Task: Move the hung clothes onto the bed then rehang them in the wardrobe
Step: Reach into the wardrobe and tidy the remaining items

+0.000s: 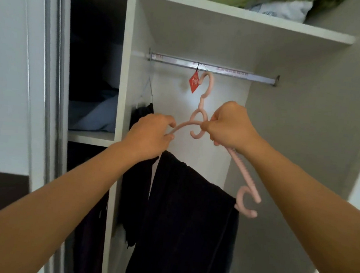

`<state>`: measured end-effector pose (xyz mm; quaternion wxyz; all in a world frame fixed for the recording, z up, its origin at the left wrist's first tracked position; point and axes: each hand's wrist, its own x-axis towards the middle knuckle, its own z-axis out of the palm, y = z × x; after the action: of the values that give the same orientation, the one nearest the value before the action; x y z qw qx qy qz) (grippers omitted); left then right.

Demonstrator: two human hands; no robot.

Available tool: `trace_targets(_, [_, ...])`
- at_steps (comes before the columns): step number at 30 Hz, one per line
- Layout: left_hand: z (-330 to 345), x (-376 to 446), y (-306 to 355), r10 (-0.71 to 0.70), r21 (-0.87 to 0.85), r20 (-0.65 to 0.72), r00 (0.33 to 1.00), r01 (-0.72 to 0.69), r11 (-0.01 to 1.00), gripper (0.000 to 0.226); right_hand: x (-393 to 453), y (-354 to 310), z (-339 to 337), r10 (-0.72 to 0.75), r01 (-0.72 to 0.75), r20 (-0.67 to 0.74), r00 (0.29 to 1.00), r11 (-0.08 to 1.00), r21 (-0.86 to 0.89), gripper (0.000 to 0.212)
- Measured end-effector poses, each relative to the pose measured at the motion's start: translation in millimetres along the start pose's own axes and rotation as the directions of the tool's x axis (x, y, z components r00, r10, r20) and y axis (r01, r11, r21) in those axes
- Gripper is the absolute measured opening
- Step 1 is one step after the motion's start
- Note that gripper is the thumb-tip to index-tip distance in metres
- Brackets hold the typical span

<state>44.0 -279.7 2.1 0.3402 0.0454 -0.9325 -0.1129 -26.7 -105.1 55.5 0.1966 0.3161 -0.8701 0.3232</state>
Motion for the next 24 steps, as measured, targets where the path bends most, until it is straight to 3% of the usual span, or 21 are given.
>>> trace_targets(7, [21,62,-36,-0.058,0.293,0.044,0.997,0.043,0.955,0.022,96,-4,20,-0.038,0.036,-0.048,0.998,0.999,-0.034,0.014])
trace_targets(13, [21,100,-57,-0.094,0.341,-0.012,0.995,0.092,0.935,0.02,176,-25,59,-0.084,0.077,-0.079,0.993,0.993,-0.091,0.015])
trace_targets(17, [18,111,-60,-0.049,0.413,-0.07,0.996,0.074,0.908,0.037,220,-44,82,-0.133,0.118,-0.117,0.984,0.985,-0.129,0.03])
trace_targets(24, [17,119,-74,0.052,0.513,-0.089,0.995,0.0,0.858,0.037,272,-68,104,-0.132,0.116,-0.126,0.983,0.986,-0.122,0.034])
